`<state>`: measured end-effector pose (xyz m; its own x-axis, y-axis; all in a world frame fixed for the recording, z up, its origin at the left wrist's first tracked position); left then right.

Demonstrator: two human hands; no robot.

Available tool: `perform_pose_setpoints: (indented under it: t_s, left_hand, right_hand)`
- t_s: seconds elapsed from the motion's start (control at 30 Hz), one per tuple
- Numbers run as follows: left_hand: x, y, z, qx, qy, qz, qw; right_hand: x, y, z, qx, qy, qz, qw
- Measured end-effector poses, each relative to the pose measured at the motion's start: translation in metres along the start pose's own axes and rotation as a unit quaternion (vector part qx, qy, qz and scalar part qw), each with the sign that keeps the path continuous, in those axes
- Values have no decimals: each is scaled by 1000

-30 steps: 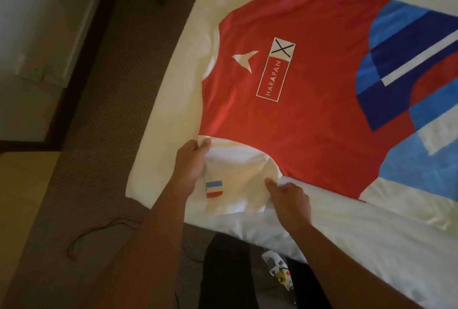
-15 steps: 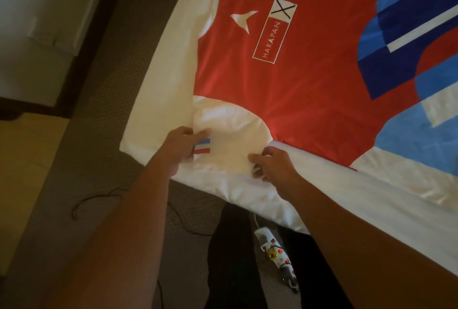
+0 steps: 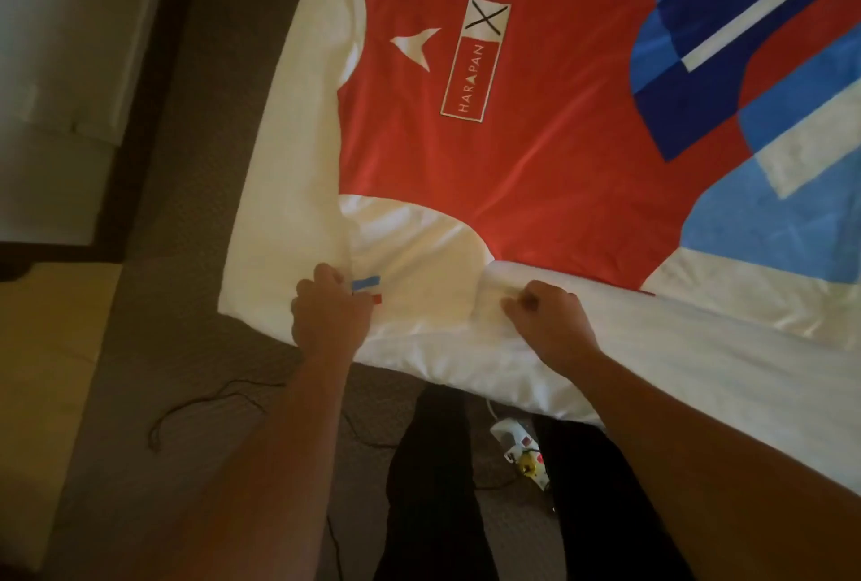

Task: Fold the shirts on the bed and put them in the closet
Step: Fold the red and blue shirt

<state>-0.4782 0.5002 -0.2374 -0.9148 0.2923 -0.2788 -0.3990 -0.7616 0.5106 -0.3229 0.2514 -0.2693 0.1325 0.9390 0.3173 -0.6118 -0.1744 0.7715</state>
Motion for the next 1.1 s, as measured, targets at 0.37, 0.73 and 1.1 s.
perform_pose_setpoints:
  t_s: [0.37,0.73,1.1]
  left_hand:
    - [-164,33,-80,13,-326,-444,835]
    - [-168,43,-88,80,-403,-408,815]
    - [-176,47,-68,111,-366,-297,875]
  right_hand:
    - [-149,-22,144,-271,293,38,916]
    - [-222,-32,181,-225,352,21,908]
    - [-207,-35,202,-123,338,-43,932]
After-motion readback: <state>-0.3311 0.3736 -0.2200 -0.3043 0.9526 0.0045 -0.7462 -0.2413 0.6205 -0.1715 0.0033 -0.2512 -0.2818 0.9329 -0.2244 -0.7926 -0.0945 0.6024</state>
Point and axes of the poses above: each hand's wrist, its own y-axis away from the middle knuckle, its own z-axis out of the back of the hand, x = y × z, the point moved 5 cm from there along -y, towards the middle knuckle, and after that the axes turned 10 degrees about -z, right-handed, at the moved point
